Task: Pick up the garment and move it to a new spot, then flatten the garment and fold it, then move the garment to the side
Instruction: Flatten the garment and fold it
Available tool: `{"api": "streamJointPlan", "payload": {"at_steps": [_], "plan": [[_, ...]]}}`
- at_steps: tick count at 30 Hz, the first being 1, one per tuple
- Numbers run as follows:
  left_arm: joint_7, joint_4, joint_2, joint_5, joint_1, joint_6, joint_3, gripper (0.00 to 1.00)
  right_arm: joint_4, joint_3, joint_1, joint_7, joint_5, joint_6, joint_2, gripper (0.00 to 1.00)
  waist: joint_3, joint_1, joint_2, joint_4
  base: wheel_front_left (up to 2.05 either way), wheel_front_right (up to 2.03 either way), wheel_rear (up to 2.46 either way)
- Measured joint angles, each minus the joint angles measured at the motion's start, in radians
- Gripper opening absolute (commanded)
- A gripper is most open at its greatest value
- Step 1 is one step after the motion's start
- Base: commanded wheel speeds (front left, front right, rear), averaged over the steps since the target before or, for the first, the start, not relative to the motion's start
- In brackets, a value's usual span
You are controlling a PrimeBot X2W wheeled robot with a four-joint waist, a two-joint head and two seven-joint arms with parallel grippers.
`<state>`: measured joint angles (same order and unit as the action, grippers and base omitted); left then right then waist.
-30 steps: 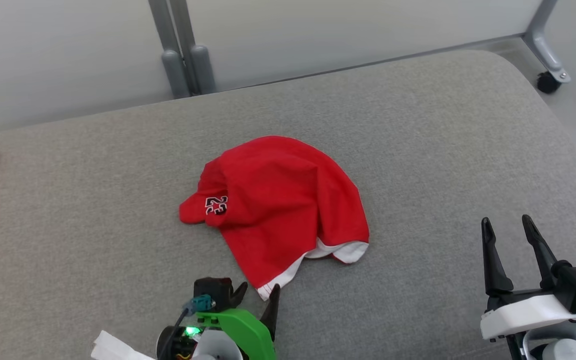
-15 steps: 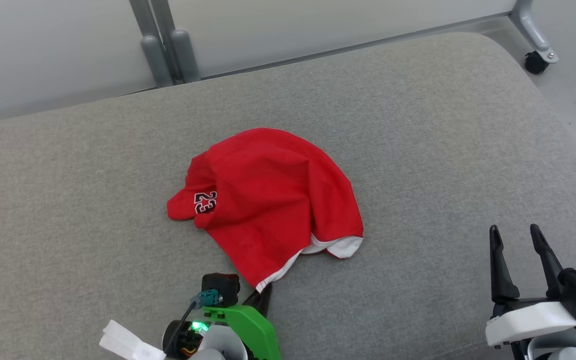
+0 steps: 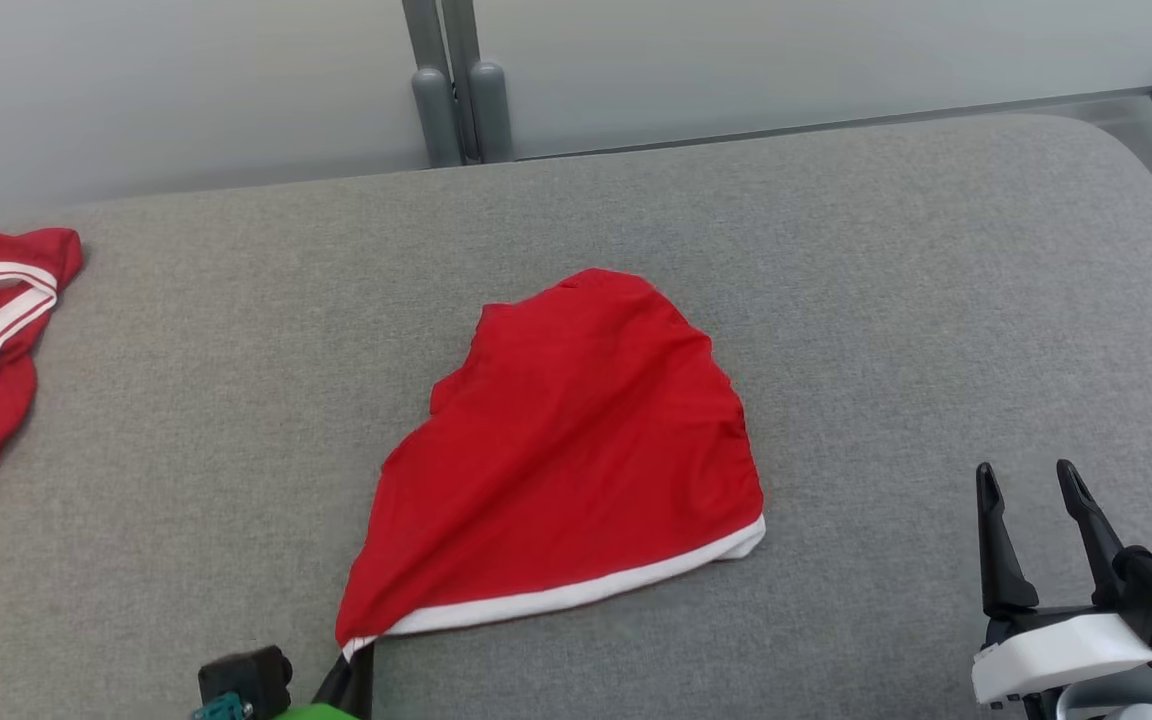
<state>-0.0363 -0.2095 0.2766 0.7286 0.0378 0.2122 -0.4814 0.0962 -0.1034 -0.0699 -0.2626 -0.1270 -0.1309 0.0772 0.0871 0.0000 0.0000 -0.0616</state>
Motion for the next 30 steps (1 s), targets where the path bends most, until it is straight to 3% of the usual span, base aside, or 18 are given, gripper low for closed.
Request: {"api": "streamJointPlan", "payload": {"at_steps": [3,4,5,6,9,12,15,17,20,23,25,30], "plan": [[-0.015,0.029,0.002,0.002,0.04,0.015,0.002,0.0,0.002,0.0,0.0,0.0,0.0,0.0,0.002,1.0,0.002,0.0,0.0,0.014,0.0,0.0,0.0],[-0.032,0.035,-0.003,0.001,0.044,0.019,0.008,0.18,0.002,0.0,0.001,0.0,0.0,0.0,0.003,1.0,0.004,0.0,0.0,0.016,0.0,0.0,0.0],[-0.043,0.035,-0.007,-0.001,0.044,0.021,0.006,0.49,0.003,-0.001,0.001,0.0,0.0,0.0,0.004,1.0,0.007,0.0,0.0,0.018,0.0,0.0,0.0],[-0.053,0.033,-0.01,-0.005,0.045,0.025,0.005,1.0,0.003,-0.001,0.001,0.0,0.0,0.0,0.005,1.0,0.008,0.0,0.0,0.019,0.0,0.0,0.0],[-0.07,0.025,-0.009,-0.016,0.061,0.067,0.019,1.0,0.002,0.002,0.003,0.0,0.002,0.0,0.01,1.0,0.009,0.0,0.0,0.015,0.0,0.0,0.0],[-0.04,0.022,0.052,-0.055,0.112,0.153,0.038,1.0,-0.002,-0.003,0.004,0.0,0.004,0.0,0.012,1.0,0.008,0.0,0.0,-0.001,0.0,0.0,0.0],[-0.012,0.092,0.098,-0.075,0.141,0.209,0.053,1.0,-0.005,-0.006,0.005,0.0,0.004,0.0,0.012,1.0,0.009,0.0,0.0,-0.017,0.0,0.0,0.0],[-0.01,0.186,0.114,-0.105,0.119,0.21,0.044,1.0,-0.006,-0.007,0.005,0.0,0.004,0.0,0.012,1.0,0.01,0.0,0.0,-0.027,0.0,0.0,0.0],[0.052,0.308,0.119,-0.178,0.027,0.175,-0.052,1.0,-0.003,0.001,0.005,0.0,0.004,0.0,0.01,1.0,0.01,0.0,0.0,-0.043,0.0,0.0,0.0],[0.143,0.358,0.075,-0.243,-0.119,0.102,-0.187,1.0,0.001,0.009,0.012,0.0,0.004,0.0,0.005,1.0,0.013,0.0,0.0,-0.06,0.0,0.0,0.0],[0.209,0.336,0.019,-0.283,-0.224,0.036,-0.286,1.0,0.004,0.022,0.024,0.0,0.004,0.0,0.003,1.0,0.016,0.0,0.0,-0.074,0.0,0.0,0.0],[0.285,0.181,-0.102,-0.302,-0.397,-0.089,-0.407,1.0,0.009,0.042,0.061,0.0,-0.001,0.0,-0.005,1.0,0.031,0.0,0.0,-0.119,0.0,0.0,0.0]]}}
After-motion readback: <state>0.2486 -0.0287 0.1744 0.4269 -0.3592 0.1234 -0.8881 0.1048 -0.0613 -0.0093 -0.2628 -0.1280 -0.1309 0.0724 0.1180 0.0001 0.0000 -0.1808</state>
